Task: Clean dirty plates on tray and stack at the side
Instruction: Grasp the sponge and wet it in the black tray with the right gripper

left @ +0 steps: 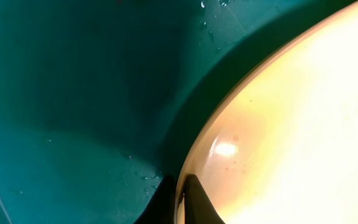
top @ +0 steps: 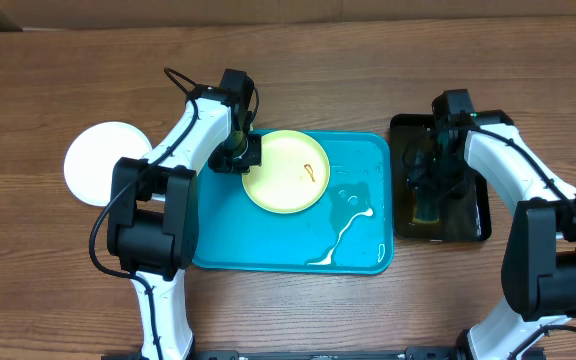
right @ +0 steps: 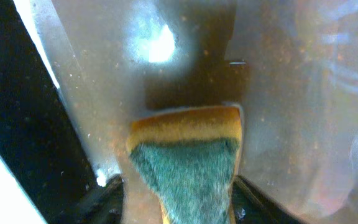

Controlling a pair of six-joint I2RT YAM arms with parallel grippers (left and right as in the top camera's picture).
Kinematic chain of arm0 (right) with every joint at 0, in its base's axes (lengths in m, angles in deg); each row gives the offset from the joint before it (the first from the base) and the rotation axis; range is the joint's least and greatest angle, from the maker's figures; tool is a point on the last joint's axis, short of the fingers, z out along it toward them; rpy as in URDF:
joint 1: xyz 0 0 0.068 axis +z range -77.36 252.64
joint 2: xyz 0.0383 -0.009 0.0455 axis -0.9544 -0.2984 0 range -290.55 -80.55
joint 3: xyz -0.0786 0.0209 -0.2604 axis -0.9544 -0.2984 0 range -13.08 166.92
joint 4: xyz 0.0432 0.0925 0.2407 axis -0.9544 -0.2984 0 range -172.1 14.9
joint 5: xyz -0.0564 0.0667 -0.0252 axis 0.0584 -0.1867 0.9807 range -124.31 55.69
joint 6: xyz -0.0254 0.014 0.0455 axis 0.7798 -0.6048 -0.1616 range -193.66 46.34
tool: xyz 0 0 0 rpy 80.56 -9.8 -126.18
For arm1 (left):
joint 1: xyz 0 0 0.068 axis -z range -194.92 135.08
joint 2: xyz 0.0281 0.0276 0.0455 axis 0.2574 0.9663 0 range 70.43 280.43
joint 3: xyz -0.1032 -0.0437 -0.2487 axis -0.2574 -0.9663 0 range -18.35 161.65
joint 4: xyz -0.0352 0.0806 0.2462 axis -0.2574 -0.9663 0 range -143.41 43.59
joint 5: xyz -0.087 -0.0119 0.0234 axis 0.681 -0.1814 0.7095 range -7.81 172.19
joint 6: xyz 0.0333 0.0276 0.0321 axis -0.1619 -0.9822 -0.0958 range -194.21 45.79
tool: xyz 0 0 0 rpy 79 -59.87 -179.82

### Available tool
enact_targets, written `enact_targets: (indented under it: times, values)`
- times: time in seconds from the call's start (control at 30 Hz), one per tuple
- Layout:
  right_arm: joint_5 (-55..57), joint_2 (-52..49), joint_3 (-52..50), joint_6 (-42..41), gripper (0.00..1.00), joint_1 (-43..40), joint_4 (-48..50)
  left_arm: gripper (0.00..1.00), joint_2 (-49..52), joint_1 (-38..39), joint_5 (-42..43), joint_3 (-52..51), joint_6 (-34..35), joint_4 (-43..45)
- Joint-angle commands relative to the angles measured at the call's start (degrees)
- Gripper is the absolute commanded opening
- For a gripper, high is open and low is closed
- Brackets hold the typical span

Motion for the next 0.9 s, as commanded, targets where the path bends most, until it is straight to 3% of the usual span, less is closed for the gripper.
enact_targets:
  times: [0.0,0.07,0.1,0.13,0.17,0.3,0.63,0.87]
  values:
    - [0.22,0.90,-2.67,-0.09,0.61,-0.33,1.53,0.04,2.21,0.04,-1.29,-2.08,0.76,0.83]
    - [0.22,0.90,-3.48,-0.09,0.61,-0.33,1.75,0.04,2.21,0.04,-1.27,-2.08,0.76,0.85]
    - [0.22,0.90,-3.48,-0.07,0.46,-0.33,1.62,0.04,2.21,0.04,-1.29,-2.08,0.76,0.85]
    - [0.22,0.90,-3.48,-0.07,0.12,-0.33,1.49,0.04,2.21,0.04,-1.29,-2.08,0.76,0.85]
    - [0.20,0.90,-3.48,-0.07,0.04,-0.33,1.46,0.04,2.21,0.04,-1.29,-2.08,0.76,0.85]
    - [0.02,0.96,-2.75,1.51,0.04,-0.33,0.15,0.04,2.21,0.04,-1.27,-2.08,0.76,0.83]
    - [0.48,1.77,12.96,4.72,0.04,-0.70,-16.17,0.04,2.21,0.07,-0.81,-2.08,0.79,0.98]
    - [0.46,1.73,12.74,4.72,0.04,-0.70,-16.15,0.04,2.21,0.04,-0.83,-2.08,0.76,0.92]
